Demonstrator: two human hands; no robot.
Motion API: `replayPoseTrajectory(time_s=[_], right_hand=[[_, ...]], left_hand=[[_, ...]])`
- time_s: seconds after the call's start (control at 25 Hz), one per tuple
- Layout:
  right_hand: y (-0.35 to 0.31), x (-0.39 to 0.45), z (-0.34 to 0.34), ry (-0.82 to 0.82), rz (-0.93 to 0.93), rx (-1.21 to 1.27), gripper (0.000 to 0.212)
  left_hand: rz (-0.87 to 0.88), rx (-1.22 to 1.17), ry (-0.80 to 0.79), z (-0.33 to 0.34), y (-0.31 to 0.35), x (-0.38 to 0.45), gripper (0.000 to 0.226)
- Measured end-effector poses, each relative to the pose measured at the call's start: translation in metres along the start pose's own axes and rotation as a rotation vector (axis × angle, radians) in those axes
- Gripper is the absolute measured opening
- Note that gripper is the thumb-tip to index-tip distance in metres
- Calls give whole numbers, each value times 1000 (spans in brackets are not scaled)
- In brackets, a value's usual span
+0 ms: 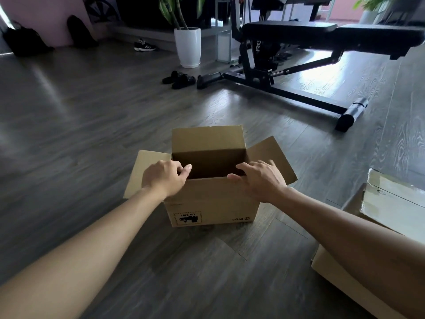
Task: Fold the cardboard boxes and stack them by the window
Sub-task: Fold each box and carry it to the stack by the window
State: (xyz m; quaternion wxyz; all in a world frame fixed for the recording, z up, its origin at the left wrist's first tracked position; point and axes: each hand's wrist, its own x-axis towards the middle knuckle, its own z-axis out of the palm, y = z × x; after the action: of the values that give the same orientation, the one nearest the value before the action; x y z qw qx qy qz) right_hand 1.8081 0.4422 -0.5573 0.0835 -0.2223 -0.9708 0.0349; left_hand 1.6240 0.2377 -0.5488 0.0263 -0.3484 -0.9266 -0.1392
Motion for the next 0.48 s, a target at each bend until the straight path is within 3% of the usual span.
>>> replayPoseTrajectory(time_s=[0.12, 0.2, 0.36, 0.48], right_hand=[[-5, 3, 6, -315, 53, 85, 82], [-8, -10, 28, -409, 29, 22, 81], [-10, -50, 80, -435, -43, -120, 92], [-11, -53, 94, -365, -32, -116, 99]], left_hand=[[-11, 19, -385, 12, 6, -5, 51], [59, 32, -498, 35, 7, -21, 66], [177, 281, -551, 77, -11, -52, 93], [197, 334, -486, 87, -17, -56, 96]])
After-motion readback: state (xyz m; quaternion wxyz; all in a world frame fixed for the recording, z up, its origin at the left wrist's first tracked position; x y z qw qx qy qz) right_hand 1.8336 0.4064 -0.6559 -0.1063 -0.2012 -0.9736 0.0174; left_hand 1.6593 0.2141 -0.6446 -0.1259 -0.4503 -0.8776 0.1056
